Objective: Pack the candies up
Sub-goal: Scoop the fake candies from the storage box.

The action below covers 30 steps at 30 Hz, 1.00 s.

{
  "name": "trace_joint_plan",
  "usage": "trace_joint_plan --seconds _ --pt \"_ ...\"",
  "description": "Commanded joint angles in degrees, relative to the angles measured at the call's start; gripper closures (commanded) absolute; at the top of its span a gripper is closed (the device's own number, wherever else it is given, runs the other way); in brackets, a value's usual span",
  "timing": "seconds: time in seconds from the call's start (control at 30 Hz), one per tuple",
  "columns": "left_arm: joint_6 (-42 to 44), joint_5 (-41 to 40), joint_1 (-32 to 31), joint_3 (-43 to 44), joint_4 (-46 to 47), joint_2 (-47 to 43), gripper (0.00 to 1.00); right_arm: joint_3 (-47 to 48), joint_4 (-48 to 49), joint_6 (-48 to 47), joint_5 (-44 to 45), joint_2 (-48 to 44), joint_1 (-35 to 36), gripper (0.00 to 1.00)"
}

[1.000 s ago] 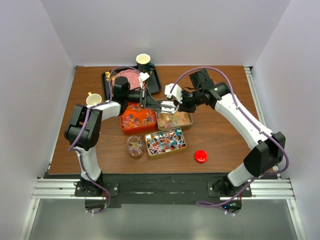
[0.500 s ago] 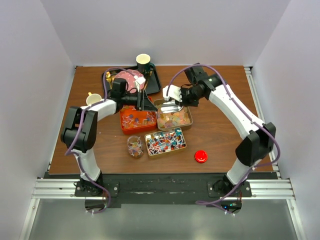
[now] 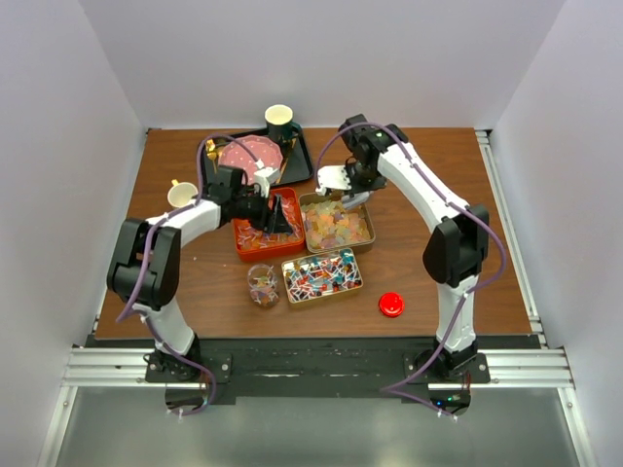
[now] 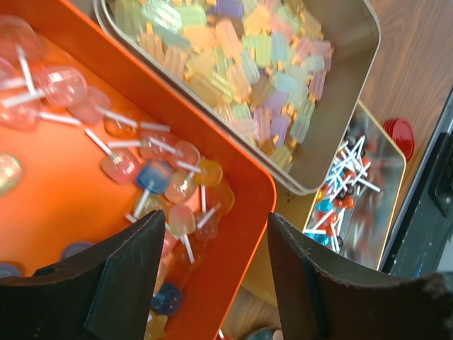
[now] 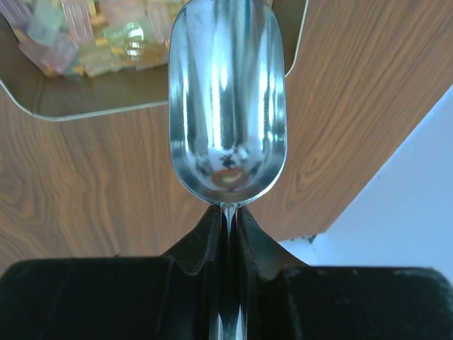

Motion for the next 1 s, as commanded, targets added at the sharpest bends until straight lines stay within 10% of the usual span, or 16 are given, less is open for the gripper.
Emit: trace_joint_plan --seconds 0.0,0.97 --pt "3.4 0.3 -0.9 -3.3 3.1 -3.4 0.36 0.9 -1.8 -3.5 7.3 -1.0 1.6 1.00" --pt "5.1 3.9 -1.1 -10.8 6.6 -5.9 0.37 -9.0 5.8 -2.7 18.4 2.3 12.1 1.00"
